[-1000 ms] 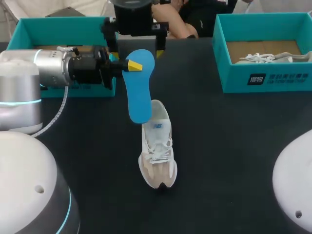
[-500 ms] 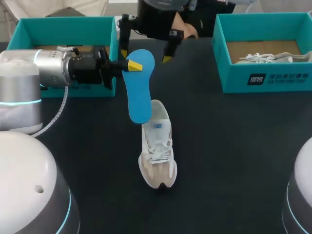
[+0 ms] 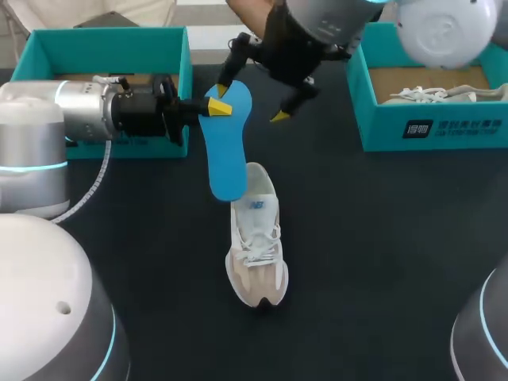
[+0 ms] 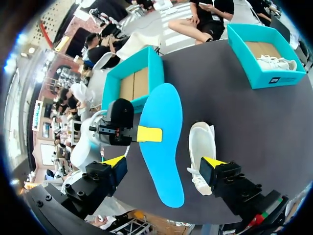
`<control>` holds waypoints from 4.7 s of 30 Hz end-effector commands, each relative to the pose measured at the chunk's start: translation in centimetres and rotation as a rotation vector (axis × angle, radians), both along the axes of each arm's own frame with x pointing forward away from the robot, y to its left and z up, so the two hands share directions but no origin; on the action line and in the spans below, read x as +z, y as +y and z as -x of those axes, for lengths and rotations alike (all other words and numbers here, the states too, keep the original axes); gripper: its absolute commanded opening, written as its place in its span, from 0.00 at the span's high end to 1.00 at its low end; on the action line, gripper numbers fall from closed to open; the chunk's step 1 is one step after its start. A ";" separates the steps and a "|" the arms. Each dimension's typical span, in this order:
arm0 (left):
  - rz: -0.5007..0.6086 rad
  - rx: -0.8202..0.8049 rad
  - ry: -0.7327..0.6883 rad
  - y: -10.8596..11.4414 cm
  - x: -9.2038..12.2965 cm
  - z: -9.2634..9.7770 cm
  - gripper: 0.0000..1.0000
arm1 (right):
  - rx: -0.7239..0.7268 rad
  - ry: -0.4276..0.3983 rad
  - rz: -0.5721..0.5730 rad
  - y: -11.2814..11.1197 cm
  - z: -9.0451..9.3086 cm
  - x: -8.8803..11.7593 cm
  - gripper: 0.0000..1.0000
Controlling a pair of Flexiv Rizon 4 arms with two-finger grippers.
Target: Take the shoe out of the shoebox, open the shoe tongue, remove and reinsert the insole, then place the shoe into the shoebox
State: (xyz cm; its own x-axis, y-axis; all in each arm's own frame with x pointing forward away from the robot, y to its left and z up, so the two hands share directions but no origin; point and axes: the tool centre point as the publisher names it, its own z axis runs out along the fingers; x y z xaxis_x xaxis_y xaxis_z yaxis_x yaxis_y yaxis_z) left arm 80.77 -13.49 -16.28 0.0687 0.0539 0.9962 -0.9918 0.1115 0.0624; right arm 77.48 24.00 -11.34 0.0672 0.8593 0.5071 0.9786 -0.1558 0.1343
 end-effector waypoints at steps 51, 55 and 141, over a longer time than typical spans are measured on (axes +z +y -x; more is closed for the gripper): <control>-0.002 0.002 0.000 0.0 0.0 0.1 1.00 | 0.243 -0.094 -0.862 -5.3 -2.0 -3.7 0.00; -0.002 0.002 0.000 0.0 0.0 0.1 1.00 | 0.238 -0.070 -0.856 -5.5 -2.0 -3.8 0.00; 0.144 0.178 -3.162 1.2 4.0 -4.1 1.00 | 0.238 -0.070 -0.856 -5.5 -2.0 -3.8 0.00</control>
State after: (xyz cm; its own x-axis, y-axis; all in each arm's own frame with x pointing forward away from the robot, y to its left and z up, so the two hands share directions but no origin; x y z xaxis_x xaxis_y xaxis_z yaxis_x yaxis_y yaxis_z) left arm 85.20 -12.40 -11.75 -0.6871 0.0607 -0.7241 0.7222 -0.0525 -0.6897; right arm 79.50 18.30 -15.07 -0.1216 0.1685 0.9782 0.9917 -0.0214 0.1269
